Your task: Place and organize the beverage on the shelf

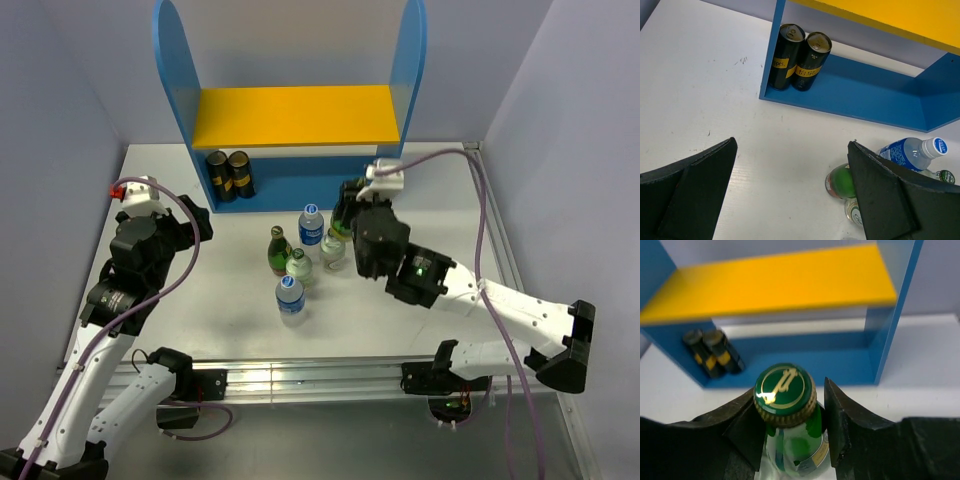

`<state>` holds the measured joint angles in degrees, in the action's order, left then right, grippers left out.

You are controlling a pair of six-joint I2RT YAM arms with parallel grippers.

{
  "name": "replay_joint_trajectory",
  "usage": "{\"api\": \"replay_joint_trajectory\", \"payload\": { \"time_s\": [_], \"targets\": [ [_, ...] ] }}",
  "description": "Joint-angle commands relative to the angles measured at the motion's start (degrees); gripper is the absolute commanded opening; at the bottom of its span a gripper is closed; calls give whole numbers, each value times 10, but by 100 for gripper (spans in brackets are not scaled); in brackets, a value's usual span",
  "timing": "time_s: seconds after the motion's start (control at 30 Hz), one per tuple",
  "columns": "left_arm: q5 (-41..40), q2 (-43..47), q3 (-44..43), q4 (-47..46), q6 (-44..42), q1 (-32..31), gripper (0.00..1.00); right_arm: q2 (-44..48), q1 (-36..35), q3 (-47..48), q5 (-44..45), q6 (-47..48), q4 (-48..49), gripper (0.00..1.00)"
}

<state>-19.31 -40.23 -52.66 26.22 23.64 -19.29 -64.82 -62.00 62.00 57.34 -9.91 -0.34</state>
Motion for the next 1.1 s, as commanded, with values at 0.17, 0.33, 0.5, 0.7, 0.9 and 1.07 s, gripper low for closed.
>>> {"api": "replay_joint_trajectory", "payload": {
  "time_s": [0.17,0.33,0.5,0.7,0.9,1.07],
  "targets": [
    [10,2,5,-10,-9,3,99,-131,123,259,-77,155,68,0],
    [11,1,6,-10,-9,3,99,-240,186,389,-111,176,47,0],
    [11,1,9,-12,-9,4,99,-340,242,570,-135,189,8,0],
    [14,-1,10,-12,-9,4,99,-454,275,739,-142,210,-20,0],
    [13,-3,10,-10,-9,4,99,-476,304,722,-141,185,2,0],
    [14,-6,11,-11,-9,4,99,-464,337,652,-148,142,23,0]
  ]
}}
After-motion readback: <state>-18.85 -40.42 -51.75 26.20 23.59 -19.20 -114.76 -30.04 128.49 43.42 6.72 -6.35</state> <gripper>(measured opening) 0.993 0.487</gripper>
